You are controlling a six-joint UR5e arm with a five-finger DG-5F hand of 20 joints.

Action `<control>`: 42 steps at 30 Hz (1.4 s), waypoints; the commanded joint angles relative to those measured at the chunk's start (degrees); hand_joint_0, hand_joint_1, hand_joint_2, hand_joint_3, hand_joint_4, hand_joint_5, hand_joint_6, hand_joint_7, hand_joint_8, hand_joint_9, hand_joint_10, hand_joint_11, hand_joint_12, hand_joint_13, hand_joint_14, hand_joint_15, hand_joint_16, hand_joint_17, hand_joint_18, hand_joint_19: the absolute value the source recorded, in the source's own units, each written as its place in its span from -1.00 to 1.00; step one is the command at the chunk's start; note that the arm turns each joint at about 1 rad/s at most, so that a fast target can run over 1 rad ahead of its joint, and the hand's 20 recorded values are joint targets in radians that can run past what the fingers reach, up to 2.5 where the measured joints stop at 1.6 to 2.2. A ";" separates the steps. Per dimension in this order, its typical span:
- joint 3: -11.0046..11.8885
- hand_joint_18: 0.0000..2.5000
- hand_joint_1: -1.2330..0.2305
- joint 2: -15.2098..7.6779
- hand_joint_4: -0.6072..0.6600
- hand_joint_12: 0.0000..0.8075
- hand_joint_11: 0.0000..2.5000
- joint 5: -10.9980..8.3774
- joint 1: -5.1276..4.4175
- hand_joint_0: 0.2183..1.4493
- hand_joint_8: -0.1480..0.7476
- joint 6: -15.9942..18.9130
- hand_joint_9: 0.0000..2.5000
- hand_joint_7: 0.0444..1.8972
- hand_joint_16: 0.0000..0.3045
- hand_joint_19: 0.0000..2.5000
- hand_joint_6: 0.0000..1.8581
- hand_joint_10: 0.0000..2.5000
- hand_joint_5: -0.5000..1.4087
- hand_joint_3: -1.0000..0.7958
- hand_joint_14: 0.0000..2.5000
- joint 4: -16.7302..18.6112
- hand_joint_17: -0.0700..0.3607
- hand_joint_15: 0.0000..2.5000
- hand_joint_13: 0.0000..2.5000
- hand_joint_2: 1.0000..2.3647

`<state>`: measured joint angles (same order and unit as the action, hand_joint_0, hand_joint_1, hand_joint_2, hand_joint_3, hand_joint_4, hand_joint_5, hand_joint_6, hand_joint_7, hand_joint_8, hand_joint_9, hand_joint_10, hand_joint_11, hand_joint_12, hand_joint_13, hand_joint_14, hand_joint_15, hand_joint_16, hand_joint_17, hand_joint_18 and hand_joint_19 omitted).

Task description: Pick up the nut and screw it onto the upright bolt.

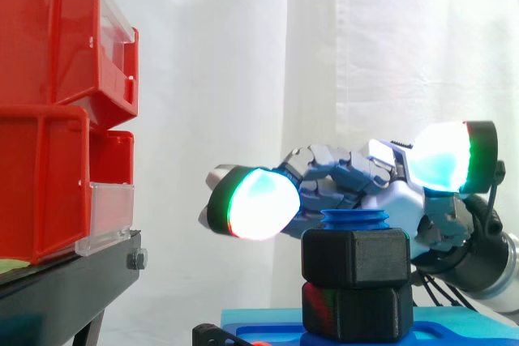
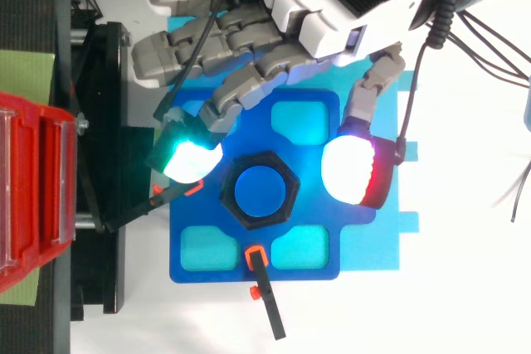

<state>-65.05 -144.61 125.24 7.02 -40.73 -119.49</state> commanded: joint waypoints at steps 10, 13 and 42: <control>0.54 -1.00 0.59 -1.20 0.11 -0.09 -1.00 -0.08 -0.60 -0.72 -0.21 0.30 -0.95 -0.37 -0.60 -1.00 -0.46 -1.00 -0.75 -0.44 -1.00 -0.92 -0.03 -1.00 -1.00 -1.00; 0.54 -1.00 0.56 -1.20 0.19 -0.07 -1.00 -0.08 -0.60 -0.72 -0.15 0.30 -0.91 -0.28 -0.60 -1.00 -0.46 -1.00 -0.73 -0.44 -1.00 -0.92 -0.03 -1.00 -1.00 -1.00; 0.81 -0.90 0.39 -1.20 0.35 -0.16 -1.00 0.89 0.45 -0.65 0.01 0.65 -0.54 0.37 -0.70 -1.00 -0.46 -1.00 -0.59 -0.44 -1.00 0.58 -0.19 -1.00 -0.66 -1.00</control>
<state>-64.49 -145.85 125.93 7.28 -40.09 -118.93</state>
